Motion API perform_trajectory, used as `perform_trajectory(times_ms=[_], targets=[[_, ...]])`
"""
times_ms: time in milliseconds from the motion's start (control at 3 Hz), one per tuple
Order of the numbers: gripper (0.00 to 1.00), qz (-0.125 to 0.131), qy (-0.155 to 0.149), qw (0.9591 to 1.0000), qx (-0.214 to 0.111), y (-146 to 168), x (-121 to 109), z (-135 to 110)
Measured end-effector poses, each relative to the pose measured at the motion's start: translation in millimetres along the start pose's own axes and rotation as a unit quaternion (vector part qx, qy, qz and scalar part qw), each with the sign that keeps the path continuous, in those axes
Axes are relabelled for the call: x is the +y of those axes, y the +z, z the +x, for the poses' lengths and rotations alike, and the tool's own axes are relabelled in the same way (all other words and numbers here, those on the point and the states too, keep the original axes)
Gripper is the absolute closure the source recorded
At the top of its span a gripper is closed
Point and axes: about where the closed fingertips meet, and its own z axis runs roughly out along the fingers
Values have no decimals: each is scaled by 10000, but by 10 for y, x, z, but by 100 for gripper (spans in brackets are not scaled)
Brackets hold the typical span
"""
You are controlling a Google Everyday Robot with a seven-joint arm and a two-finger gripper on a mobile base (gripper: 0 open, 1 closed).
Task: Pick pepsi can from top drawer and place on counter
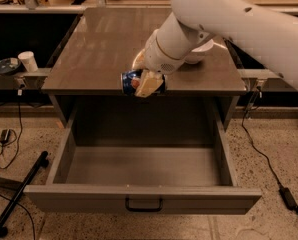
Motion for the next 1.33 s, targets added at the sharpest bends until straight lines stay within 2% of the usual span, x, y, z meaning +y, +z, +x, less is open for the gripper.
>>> perform_trajectory(times_ms=[333, 667, 1333], targets=[[100, 0, -51, 10000, 47, 40, -178, 9], [100, 68, -20, 9998, 183, 104, -518, 55], [100, 44, -44, 9996, 258, 149, -685, 88]])
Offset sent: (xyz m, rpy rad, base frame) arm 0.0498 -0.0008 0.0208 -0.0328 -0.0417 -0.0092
